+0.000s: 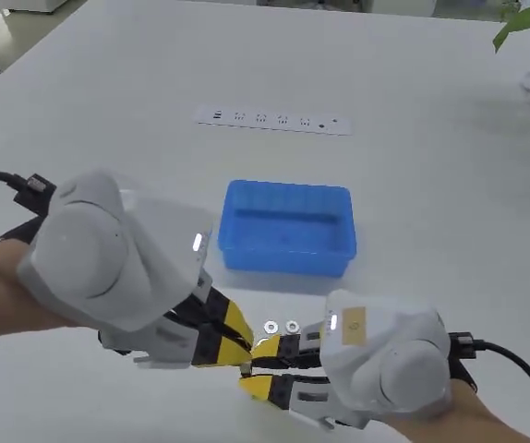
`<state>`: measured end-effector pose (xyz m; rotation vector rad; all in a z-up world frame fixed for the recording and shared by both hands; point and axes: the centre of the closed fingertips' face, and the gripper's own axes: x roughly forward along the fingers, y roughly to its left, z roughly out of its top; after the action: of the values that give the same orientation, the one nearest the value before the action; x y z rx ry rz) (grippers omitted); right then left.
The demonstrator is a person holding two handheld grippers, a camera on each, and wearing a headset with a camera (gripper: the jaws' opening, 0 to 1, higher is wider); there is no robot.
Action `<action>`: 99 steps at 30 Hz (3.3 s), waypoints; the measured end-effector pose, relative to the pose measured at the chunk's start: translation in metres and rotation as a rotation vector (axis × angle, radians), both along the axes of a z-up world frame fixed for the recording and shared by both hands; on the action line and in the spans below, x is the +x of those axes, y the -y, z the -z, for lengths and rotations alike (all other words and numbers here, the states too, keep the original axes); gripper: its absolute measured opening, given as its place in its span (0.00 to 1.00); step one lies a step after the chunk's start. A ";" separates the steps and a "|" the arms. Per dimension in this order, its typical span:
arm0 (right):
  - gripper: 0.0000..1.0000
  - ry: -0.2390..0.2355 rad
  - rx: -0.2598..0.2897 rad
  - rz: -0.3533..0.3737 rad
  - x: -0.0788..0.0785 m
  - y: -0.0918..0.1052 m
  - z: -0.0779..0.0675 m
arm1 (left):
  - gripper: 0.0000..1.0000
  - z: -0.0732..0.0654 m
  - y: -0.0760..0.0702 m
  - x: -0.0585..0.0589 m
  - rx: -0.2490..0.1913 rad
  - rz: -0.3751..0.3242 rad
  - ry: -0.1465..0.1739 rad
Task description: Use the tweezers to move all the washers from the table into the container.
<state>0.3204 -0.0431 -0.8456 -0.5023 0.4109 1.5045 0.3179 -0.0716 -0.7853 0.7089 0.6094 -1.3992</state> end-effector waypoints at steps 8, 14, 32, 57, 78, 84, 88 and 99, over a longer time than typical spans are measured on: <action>0.10 -0.003 0.010 -0.024 -0.006 -0.009 -0.003 | 0.05 -0.005 -0.007 -0.006 -0.025 -0.032 0.001; 0.10 0.015 0.019 -0.031 -0.006 -0.015 -0.007 | 0.05 -0.009 -0.016 -0.006 -0.060 -0.095 0.011; 0.11 0.038 0.033 -0.042 0.002 -0.045 -0.009 | 0.06 -0.011 -0.051 0.001 -0.064 -0.190 0.020; 0.12 0.030 0.004 0.042 0.032 -0.035 0.006 | 0.06 0.004 -0.041 0.032 -0.065 -0.146 0.021; 0.12 0.001 -0.002 0.046 0.035 -0.036 0.013 | 0.06 0.010 -0.042 0.036 -0.057 -0.152 -0.013; 0.12 0.001 -0.004 0.044 0.036 -0.035 0.013 | 0.06 0.010 -0.040 0.039 -0.060 -0.156 -0.033; 0.11 -0.001 0.000 0.040 0.036 -0.034 0.012 | 0.06 0.010 -0.037 0.039 -0.059 -0.147 -0.050; 0.09 -0.022 0.019 0.041 0.036 -0.033 0.012 | 0.05 0.010 -0.035 0.038 -0.059 -0.125 -0.028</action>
<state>0.3567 -0.0105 -0.8574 -0.4602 0.4210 1.4739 0.3559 -0.0367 -0.7949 0.5951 0.6210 -1.3076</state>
